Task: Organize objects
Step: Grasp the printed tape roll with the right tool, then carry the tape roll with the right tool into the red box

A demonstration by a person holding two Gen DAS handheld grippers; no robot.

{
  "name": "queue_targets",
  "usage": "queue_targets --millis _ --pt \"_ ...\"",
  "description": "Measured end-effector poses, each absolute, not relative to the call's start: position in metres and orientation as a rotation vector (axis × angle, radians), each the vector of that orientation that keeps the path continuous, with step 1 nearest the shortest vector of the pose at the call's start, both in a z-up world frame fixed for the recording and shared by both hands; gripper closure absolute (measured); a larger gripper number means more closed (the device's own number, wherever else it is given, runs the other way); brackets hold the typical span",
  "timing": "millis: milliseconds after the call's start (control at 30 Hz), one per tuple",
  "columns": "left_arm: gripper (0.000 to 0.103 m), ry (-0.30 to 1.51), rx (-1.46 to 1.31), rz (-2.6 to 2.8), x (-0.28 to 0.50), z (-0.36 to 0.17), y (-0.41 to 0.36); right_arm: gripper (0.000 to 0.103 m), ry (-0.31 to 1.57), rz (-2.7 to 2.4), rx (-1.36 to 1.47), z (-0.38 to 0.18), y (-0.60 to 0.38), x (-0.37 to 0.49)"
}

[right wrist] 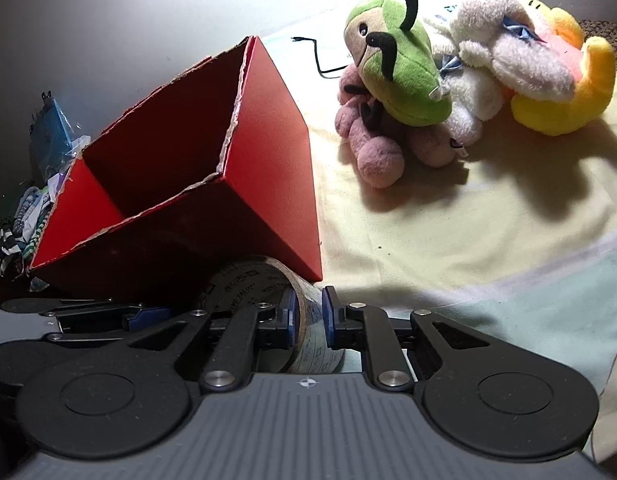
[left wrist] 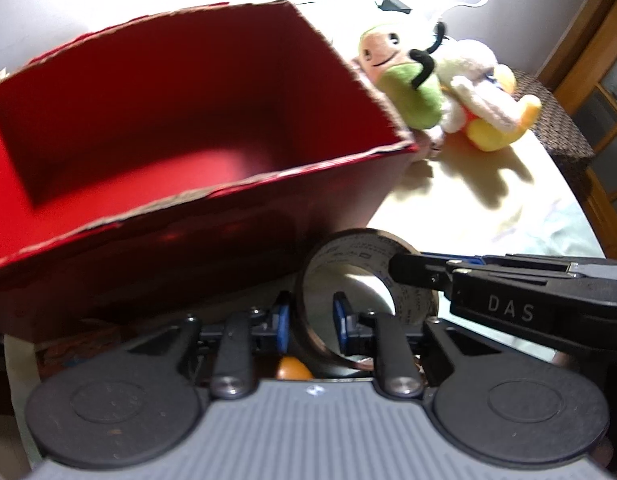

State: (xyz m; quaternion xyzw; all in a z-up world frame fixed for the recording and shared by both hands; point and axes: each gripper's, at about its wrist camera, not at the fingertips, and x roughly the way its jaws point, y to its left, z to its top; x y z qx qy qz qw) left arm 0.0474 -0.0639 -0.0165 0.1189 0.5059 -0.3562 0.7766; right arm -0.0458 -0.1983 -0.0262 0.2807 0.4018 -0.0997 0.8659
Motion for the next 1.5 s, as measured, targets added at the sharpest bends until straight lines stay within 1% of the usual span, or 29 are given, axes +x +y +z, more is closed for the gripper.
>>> queue_targets --millis 200,500,667,767,933,1033,1133,1333,1500 --pt "0.083 1.052 0.259 -0.867 0.035 0.001 -0.072 0.088 0.772 -0.275 0.513 -0.003 -0.198 -0.068" --pt "0.082 0.887 0.23 -0.978 0.023 0.056 -0.083 0.087 0.583 -0.348 0.468 0.047 -0.203 -0.09" --pt "0.082 0.806 0.188 -0.968 0.039 0.086 -0.075 0.086 0.476 -0.308 0.422 0.082 -0.203 -0.071" --pt "0.082 0.769 0.155 -0.925 0.055 0.098 -0.064 0.086 0.47 -0.271 0.419 0.093 -0.2 -0.048" --pt "0.082 0.768 0.092 -0.849 0.087 0.105 -0.043 0.086 0.495 -0.193 0.399 0.098 -0.191 -0.006" --pt "0.082 0.802 0.083 -0.795 0.11 0.094 -0.037 0.087 0.559 -0.159 0.368 0.092 -0.185 0.024" --pt "0.082 0.854 0.099 -0.733 0.133 0.068 -0.035 0.087 0.642 -0.125 0.332 0.078 -0.181 0.055" --pt "0.082 1.039 0.056 -0.658 0.173 0.008 -0.034 0.088 0.82 -0.09 0.263 0.04 -0.176 0.102" --pt "0.082 1.115 0.034 -0.619 0.188 -0.013 -0.037 0.088 0.897 -0.074 0.186 0.024 -0.173 0.124"
